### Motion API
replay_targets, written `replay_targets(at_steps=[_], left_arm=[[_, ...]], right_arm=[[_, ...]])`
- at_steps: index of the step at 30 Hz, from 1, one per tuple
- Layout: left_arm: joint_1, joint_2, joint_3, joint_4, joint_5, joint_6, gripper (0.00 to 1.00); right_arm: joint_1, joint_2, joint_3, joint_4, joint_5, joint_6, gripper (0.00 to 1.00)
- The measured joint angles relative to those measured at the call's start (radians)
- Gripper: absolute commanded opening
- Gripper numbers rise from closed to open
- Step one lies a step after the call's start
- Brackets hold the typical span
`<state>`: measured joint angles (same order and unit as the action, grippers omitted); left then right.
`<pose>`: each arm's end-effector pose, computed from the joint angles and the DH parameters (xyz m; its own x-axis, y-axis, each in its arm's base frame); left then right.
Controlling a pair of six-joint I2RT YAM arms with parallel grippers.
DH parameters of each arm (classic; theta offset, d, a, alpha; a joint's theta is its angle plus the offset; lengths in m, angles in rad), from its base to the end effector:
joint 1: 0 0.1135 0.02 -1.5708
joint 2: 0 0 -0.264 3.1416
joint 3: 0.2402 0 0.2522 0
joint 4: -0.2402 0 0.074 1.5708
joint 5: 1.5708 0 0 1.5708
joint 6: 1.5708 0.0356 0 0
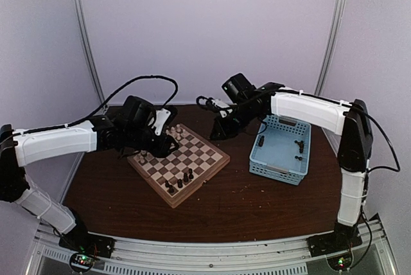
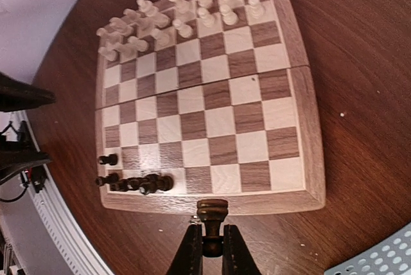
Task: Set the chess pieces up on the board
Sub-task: Place the chess piece on the chessboard.
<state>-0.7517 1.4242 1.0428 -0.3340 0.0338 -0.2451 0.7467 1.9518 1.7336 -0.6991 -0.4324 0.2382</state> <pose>0.2284 -0.2152 0.2673 -0.6350 0.2616 -0.7269 0.5639 0.8001 -0.2047 0.3091 0.3064 0.2797 -0.7559 -0.4076 -0.5123 -0.6435 0.6067 0.4668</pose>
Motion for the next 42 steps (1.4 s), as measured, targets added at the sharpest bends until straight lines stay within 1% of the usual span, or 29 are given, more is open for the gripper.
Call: replay_targets(at_steps=[5, 8, 12, 19, 29, 32, 36, 38, 40, 42], left_arm=[[0.003, -0.002, -0.025, 0.010, -0.035, -0.004, 0.45], [0.004, -0.010, -0.035, 0.015, -0.054, -0.003, 0.45], [0.005, -0.025, -0.050, 0.021, -0.076, -0.003, 0.45], [0.005, -0.039, -0.075, 0.029, -0.092, -0.003, 0.45], [0.005, -0.039, -0.090, 0.047, -0.108, 0.005, 0.45], [0.005, -0.039, -0.092, 0.050, -0.109, 0.007, 0.45], [0.005, -0.039, -0.096, 0.050, -0.109, 0.009, 0.45], [0.005, -0.039, -0.098, 0.050, -0.109, 0.009, 0.46], [0.005, -0.039, -0.100, 0.050, -0.109, 0.010, 0.46], [0.005, -0.039, -0.100, 0.050, -0.109, 0.010, 0.46]], right_arm=[[0.015, 0.157, 0.220, -0.251, 0.147, -0.026, 0.00], [0.018, 0.245, 0.305, -0.353, 0.211, -0.040, 0.00], [0.020, 0.327, 0.369, -0.444, 0.257, -0.056, 0.01], [0.021, 0.398, 0.469, -0.528, 0.277, -0.064, 0.05], [0.021, 0.452, 0.538, -0.554, 0.278, -0.075, 0.08], [0.021, 0.478, 0.557, -0.554, 0.276, -0.074, 0.14], [0.021, 0.495, 0.581, -0.556, 0.271, -0.075, 0.28], [0.021, 0.495, 0.584, -0.554, 0.266, -0.073, 0.37], [0.021, 0.495, 0.584, -0.543, 0.261, -0.068, 0.41], [0.021, 0.493, 0.578, -0.525, 0.256, -0.064, 0.42]])
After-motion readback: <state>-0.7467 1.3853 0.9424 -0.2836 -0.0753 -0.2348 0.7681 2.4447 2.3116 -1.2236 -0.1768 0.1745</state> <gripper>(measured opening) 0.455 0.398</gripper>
